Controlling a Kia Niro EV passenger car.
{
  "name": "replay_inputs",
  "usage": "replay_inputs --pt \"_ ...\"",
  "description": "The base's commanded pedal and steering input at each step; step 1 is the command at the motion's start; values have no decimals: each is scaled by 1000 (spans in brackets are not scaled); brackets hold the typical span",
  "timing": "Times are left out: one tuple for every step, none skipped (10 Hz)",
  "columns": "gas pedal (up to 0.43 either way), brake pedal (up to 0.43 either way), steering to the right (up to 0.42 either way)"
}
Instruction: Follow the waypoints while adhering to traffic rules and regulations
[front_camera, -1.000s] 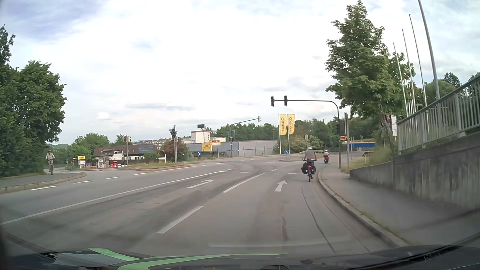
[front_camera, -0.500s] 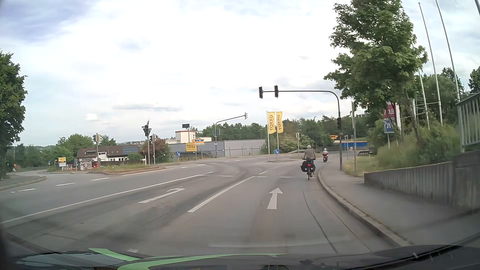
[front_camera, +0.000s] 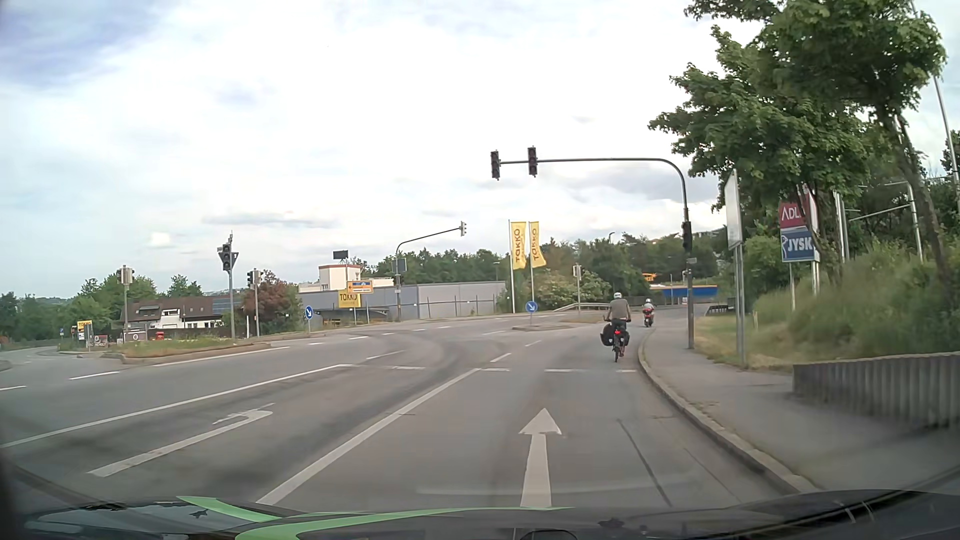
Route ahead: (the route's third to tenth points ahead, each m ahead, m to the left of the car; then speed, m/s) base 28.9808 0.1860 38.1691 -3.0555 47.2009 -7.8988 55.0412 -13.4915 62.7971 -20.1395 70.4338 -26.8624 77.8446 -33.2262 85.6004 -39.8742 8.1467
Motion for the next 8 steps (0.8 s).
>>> replay_inputs --pt "39 0 44" --pt "39 0 44" --pt "39 0 43" --pt "39 0 44" --pt "39 0 44" --pt "39 0 44" --pt "39 0 44" --pt "39 0 45"
